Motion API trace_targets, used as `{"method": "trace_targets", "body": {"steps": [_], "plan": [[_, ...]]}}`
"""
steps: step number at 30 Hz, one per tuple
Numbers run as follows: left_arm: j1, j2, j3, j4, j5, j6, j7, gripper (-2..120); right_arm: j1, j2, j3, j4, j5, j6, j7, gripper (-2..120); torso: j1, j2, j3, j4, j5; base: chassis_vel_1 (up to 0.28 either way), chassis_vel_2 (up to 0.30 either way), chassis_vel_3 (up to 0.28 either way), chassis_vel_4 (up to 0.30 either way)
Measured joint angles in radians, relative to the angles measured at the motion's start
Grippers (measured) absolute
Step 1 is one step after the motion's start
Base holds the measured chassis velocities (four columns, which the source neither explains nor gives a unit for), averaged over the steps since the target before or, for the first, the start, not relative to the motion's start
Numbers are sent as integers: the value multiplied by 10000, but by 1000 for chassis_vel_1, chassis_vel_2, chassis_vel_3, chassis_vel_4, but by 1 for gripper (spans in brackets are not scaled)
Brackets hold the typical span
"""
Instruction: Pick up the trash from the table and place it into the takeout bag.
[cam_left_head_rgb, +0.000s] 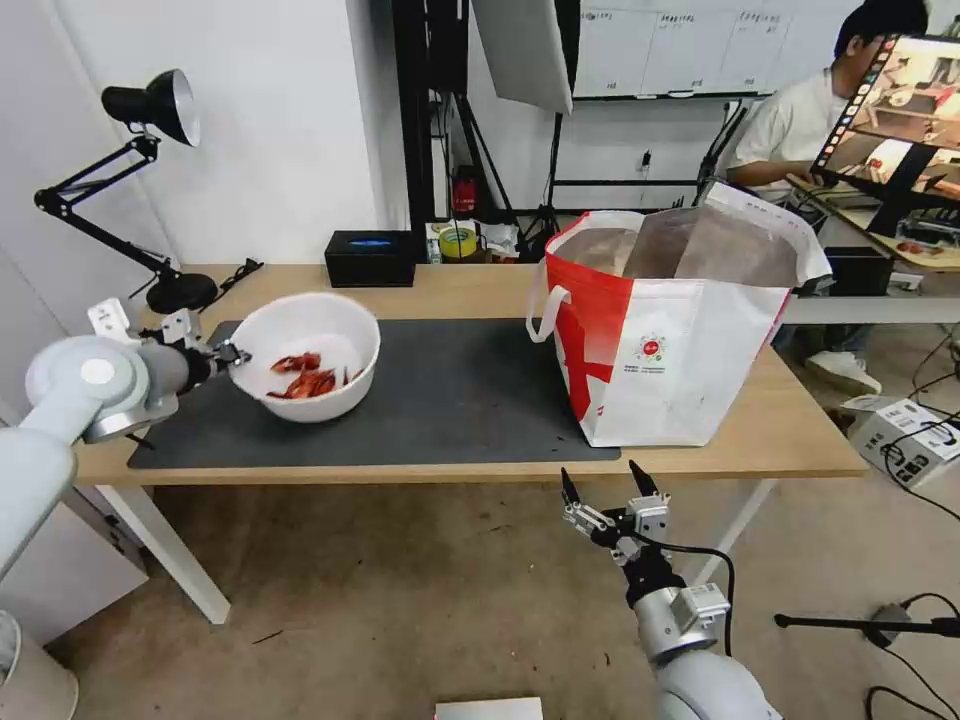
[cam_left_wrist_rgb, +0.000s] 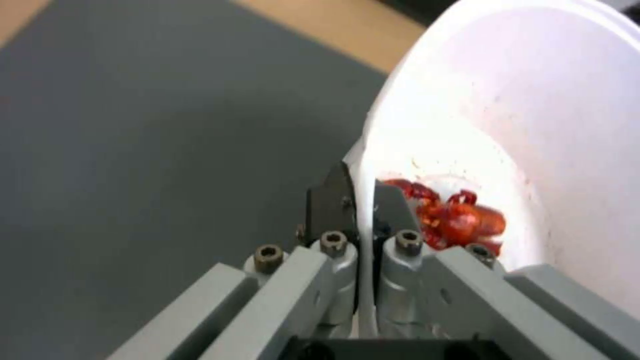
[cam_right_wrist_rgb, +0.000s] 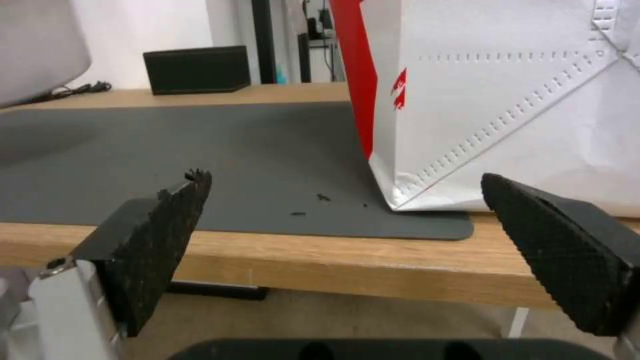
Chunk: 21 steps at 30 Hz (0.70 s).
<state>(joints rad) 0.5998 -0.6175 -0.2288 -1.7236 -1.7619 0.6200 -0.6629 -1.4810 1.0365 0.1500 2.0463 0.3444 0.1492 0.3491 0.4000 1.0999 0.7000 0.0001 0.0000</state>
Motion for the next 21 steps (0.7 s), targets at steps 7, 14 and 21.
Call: {"method": "trace_targets", "body": {"steps": [7, 14, 21], "plan": [[-1715, -388, 1041, -575, -302, -121, -196, 0, 0, 0, 0, 0, 0, 0, 0, 100, 0, 0, 0, -3, -1, 0, 0, 0, 0], [-3574, -1003, 2279, -462, -632, -311, -512, 0, 0, 1, 1, 0, 0, 0, -1, 100, 0, 0, 0, -2, 1, 0, 0, 0, 0], [-4840, -1570, 3065, -159, -1115, -505, -736, 0, 0, 0, 0, 0, 0, 0, 0, 100, 0, 1, 0, 3, -1, 0, 0, 0, 0]]}}
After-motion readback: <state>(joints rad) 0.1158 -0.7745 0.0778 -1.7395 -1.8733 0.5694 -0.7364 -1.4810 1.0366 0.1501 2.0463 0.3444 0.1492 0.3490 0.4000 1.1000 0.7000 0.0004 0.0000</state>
